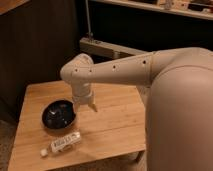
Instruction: Place the bottle in the ceramic bowl
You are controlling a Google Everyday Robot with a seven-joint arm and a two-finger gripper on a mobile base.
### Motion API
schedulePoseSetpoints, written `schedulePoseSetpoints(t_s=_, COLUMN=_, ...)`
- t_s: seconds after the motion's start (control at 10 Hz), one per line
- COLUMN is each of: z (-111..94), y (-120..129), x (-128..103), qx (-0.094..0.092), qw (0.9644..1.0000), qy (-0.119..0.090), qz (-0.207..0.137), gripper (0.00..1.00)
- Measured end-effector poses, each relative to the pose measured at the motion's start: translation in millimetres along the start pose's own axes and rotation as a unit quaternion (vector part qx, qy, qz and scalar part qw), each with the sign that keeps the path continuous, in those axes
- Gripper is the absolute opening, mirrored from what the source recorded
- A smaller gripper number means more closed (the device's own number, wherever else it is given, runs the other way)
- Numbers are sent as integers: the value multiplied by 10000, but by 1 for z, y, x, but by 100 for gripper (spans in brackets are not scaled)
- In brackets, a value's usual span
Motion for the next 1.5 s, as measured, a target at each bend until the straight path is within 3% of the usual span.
schedulePoseSetpoints(t_s=1.2, z=-1, y=0, x=0, qx=25, qw=10000, qy=9, qz=-22, gripper=65)
schedulePoseSetpoints(t_s=1.4, z=2, y=9, x=-3, qx=160, qw=9989, qy=58, qz=-439, gripper=65)
schedulePoseSetpoints(t_s=1.5, z=4, y=20, x=-5, qx=233, qw=9949, qy=90, qz=-974, gripper=65)
